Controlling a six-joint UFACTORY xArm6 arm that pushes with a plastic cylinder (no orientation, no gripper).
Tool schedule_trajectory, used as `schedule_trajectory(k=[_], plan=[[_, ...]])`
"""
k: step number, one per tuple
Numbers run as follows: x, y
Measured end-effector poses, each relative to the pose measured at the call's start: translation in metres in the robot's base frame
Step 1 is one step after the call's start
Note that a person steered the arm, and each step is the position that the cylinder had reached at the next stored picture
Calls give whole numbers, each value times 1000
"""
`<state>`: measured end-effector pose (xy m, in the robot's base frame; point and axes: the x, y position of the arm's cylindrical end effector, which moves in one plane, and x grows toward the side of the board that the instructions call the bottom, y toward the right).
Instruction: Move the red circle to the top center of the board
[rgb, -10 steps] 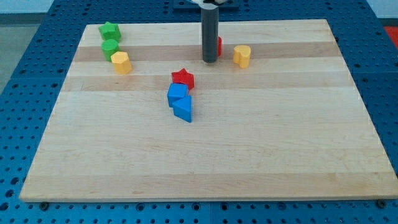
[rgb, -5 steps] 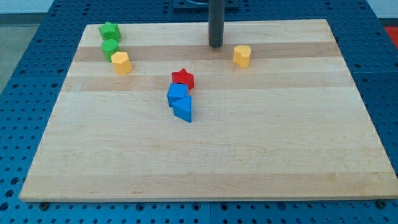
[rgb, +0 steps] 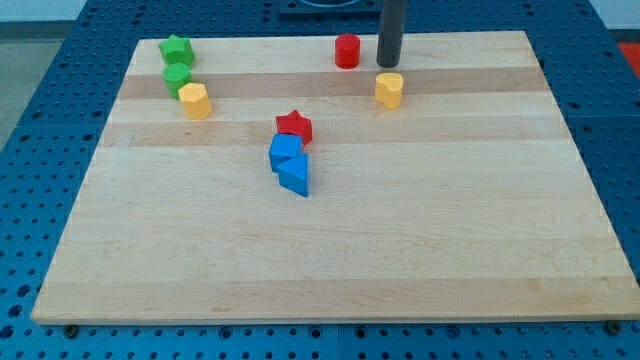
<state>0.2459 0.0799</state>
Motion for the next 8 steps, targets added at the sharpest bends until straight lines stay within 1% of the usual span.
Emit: schedule_trajectory(k=[1,4,6,7,8], plan=[[-2,-3],[-2,-36],[-2,-40],[7,-40],[40,-45]])
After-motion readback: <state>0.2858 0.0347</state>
